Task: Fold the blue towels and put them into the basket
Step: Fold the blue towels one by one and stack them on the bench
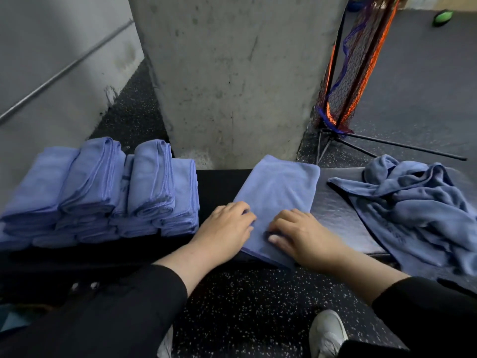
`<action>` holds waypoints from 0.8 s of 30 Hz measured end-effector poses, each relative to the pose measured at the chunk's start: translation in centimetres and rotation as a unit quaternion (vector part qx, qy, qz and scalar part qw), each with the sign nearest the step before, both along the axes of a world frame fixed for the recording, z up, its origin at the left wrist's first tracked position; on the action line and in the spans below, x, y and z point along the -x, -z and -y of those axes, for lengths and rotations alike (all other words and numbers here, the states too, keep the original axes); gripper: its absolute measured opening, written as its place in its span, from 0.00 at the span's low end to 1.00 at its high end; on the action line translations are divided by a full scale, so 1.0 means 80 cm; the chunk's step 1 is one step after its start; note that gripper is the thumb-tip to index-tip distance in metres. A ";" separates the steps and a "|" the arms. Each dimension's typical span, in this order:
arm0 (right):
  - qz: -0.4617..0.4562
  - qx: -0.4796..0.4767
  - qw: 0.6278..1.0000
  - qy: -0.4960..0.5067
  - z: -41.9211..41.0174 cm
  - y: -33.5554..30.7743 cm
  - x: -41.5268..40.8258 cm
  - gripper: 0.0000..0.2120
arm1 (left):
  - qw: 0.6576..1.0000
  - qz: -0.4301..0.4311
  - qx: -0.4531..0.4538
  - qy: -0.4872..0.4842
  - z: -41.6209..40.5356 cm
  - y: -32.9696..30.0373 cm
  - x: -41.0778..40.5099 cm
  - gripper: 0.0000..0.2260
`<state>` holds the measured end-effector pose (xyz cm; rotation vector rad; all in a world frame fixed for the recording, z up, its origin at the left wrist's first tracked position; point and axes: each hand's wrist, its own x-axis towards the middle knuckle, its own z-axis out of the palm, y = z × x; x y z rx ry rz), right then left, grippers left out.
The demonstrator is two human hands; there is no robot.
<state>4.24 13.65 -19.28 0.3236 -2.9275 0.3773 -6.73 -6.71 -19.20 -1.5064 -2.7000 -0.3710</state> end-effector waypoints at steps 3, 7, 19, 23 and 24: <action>0.049 -0.068 0.996 -0.042 -0.003 0.006 -0.039 0.35 | 1.000 0.014 -0.005 0.015 0.018 0.003 -0.010 0.13; 0.097 -0.116 0.988 -0.034 -0.004 0.006 -0.061 0.42 | 0.999 0.012 0.004 0.033 0.039 -0.002 -0.022 0.18; 0.117 0.194 0.967 0.117 -0.001 -0.032 -0.070 0.07 | 0.998 0.064 -0.010 0.004 0.046 -0.015 -0.021 0.11; 0.135 0.204 0.958 0.152 -0.017 -0.044 -0.076 0.09 | 0.973 0.201 -0.096 -0.061 0.049 -0.035 -0.026 0.03; 0.146 0.212 0.954 0.155 -0.018 -0.052 -0.078 0.10 | 0.960 0.240 -0.117 -0.083 0.050 -0.041 -0.029 0.04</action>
